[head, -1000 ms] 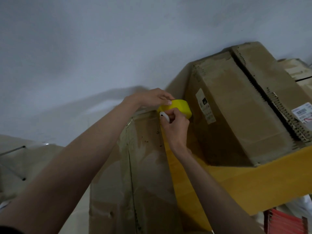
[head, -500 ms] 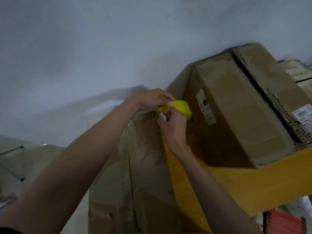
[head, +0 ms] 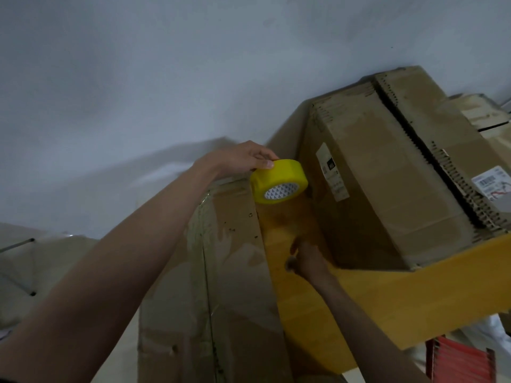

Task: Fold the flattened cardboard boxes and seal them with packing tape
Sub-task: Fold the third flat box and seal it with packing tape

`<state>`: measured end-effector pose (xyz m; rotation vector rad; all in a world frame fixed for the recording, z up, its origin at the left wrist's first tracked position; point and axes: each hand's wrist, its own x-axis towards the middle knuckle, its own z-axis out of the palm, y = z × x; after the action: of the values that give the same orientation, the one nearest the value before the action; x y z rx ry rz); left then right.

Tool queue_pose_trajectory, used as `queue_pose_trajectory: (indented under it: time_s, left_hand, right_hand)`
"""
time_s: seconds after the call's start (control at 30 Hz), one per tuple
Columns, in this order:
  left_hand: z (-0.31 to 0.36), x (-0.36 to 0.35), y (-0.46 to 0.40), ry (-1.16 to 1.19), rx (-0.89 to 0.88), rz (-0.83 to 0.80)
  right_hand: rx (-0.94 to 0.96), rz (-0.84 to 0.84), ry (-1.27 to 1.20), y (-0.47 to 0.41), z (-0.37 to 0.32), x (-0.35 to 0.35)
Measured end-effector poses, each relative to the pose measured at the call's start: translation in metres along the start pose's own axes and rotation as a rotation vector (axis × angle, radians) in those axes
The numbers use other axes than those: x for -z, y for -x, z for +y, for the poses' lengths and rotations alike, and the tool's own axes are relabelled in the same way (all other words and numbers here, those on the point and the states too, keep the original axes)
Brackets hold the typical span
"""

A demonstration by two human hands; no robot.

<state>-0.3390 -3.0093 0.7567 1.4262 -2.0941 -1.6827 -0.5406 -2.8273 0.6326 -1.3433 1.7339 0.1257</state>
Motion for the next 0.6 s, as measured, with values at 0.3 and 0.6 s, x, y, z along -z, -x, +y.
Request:
queue_pose_trajectory:
  time_s: [0.3,0.6]
  left_hand:
    - [-0.003,-0.003,0.001,-0.012,-0.001,0.038]
    - [-0.003,-0.005,-0.001,-0.004,-0.010,0.053]
  right_hand:
    - [-0.098,-0.041,0.007,-0.008,0.087,-0.064]
    - [0.537,0.732,-0.301,0.013,-0.041,0.028]
